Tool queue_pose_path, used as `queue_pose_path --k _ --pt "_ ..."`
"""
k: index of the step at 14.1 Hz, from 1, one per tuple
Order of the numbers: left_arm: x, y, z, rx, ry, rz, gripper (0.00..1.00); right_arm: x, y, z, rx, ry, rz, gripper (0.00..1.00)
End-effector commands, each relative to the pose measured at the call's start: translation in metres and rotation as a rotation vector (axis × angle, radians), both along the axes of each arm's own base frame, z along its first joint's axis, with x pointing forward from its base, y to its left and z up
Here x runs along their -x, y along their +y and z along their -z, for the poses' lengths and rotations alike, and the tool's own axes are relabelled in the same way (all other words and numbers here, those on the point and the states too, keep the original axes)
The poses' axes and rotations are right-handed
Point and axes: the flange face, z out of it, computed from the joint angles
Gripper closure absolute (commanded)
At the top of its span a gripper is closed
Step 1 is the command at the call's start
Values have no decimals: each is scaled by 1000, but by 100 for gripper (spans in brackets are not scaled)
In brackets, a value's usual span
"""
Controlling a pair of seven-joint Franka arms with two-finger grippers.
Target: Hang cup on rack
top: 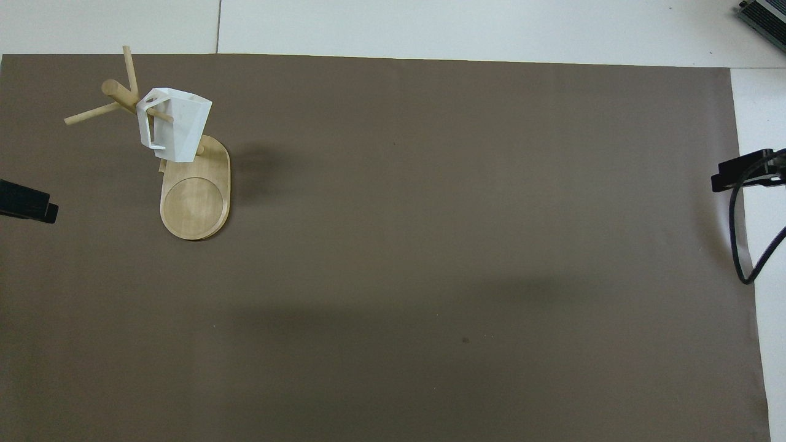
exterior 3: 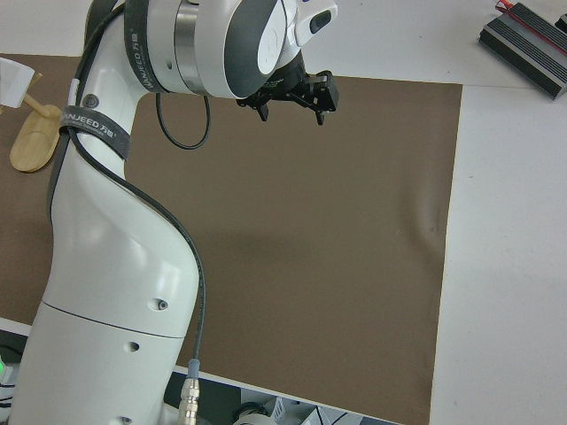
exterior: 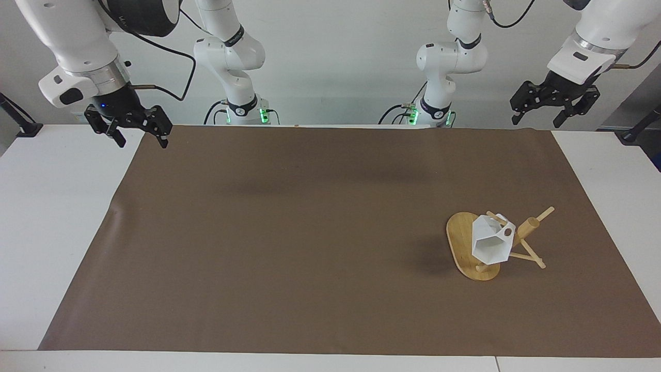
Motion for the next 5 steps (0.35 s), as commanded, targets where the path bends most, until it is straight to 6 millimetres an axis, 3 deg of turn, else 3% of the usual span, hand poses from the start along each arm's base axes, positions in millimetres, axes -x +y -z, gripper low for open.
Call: queue_pose_path --k 1,5 --pt "6 1 2 3 4 -35 0 3 -4 1 7 -7 -13 0" --pt "8 0 5 5 10 -27 0 3 -4 2 6 -2 -16 0"
